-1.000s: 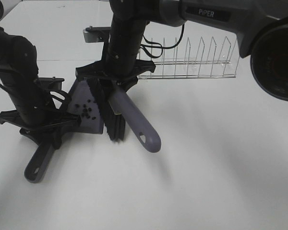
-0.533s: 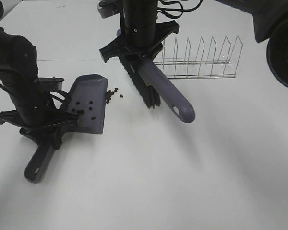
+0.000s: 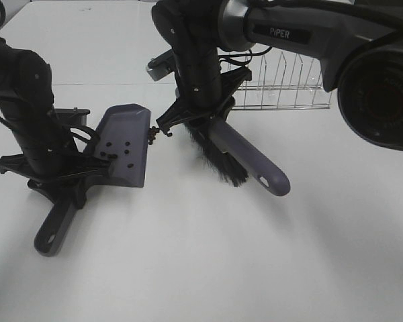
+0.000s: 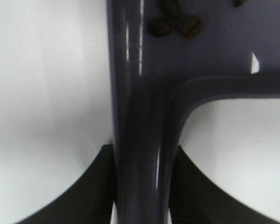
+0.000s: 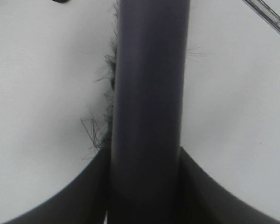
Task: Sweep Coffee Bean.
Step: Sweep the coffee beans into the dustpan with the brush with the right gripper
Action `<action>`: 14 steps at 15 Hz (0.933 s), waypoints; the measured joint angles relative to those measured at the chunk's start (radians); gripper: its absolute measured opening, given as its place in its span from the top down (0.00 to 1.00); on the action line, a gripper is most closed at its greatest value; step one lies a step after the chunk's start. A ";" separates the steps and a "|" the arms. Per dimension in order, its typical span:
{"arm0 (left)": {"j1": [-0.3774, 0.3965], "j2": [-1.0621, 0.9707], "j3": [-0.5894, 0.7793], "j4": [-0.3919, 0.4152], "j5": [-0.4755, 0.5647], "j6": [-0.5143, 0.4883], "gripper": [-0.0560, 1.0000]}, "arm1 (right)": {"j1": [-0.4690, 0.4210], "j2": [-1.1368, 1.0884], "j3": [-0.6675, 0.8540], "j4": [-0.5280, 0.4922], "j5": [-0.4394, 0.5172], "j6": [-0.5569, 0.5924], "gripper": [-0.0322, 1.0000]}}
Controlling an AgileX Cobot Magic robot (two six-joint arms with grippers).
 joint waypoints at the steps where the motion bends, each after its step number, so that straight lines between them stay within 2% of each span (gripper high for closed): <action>1: 0.000 0.000 0.000 0.000 0.000 0.000 0.69 | 0.003 0.012 -0.002 0.046 -0.008 -0.031 0.69; 2: 0.000 0.001 0.000 0.000 0.001 0.000 0.69 | 0.003 0.045 -0.001 0.153 -0.007 -0.074 0.69; 4: 0.000 0.001 0.000 0.000 0.002 0.000 0.69 | 0.005 0.054 -0.006 0.218 -0.027 -0.120 0.69; 5: -0.001 0.001 0.000 0.001 0.002 0.000 0.69 | 0.024 0.054 -0.030 0.292 -0.066 -0.156 0.69; 9: -0.003 0.001 0.000 0.003 0.002 -0.003 0.69 | 0.088 0.055 -0.104 0.382 -0.098 -0.194 0.69; 11: -0.003 0.001 0.000 0.003 0.002 -0.004 0.69 | 0.094 0.057 -0.149 0.374 -0.071 -0.165 0.69; 14: -0.003 0.001 0.000 0.003 0.002 -0.004 0.69 | 0.093 0.057 -0.224 0.168 0.006 -0.082 0.69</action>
